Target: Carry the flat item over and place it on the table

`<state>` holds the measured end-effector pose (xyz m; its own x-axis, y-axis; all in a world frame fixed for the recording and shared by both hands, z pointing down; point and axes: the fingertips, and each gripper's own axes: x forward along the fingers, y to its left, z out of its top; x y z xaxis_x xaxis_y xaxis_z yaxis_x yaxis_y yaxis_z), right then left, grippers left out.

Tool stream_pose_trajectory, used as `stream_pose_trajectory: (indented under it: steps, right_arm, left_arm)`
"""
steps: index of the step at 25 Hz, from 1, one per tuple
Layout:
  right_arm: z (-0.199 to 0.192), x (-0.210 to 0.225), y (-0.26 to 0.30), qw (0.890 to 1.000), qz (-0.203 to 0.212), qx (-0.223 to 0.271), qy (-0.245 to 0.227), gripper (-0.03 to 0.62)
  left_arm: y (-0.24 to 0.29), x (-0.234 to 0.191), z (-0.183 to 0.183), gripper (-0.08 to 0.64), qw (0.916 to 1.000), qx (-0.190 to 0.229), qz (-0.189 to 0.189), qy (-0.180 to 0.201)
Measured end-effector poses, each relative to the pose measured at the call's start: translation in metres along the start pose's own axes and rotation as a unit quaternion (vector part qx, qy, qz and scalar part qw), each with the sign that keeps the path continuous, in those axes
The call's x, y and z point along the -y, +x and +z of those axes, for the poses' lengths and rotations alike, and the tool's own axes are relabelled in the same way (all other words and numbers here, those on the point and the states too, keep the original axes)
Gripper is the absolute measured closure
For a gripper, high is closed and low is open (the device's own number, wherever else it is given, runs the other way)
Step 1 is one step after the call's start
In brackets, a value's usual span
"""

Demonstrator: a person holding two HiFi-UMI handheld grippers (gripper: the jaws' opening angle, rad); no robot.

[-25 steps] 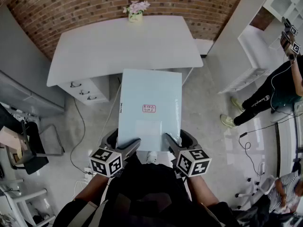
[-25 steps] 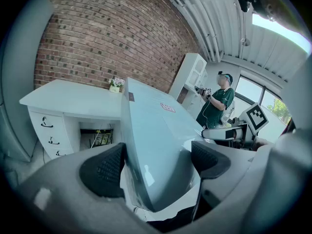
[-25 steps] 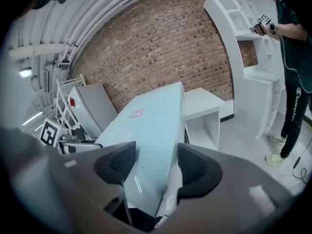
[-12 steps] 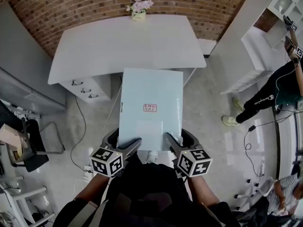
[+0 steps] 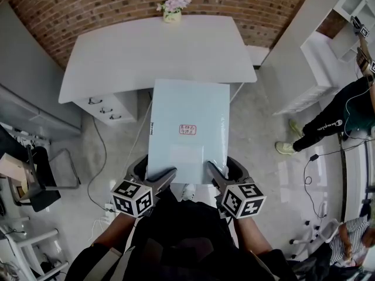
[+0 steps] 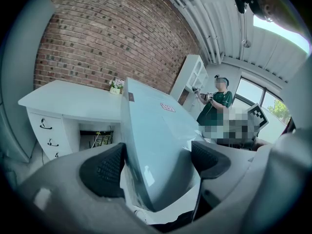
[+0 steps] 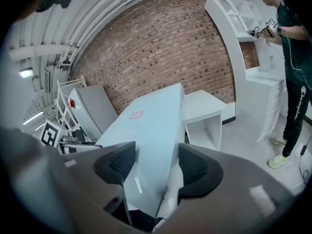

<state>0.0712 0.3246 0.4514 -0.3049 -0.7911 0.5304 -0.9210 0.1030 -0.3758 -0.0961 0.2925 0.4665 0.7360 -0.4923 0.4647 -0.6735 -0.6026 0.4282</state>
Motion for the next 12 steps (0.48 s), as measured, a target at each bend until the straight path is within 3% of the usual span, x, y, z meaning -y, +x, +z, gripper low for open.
stream_pose_trajectory:
  steps: [12]
  right_arm:
    - [0.033,-0.004,0.033,0.999,-0.024,0.015,0.015,0.312]
  left_arm:
    - [0.021,-0.033,0.041,0.118,0.9995,-0.001,-0.026,0.016]
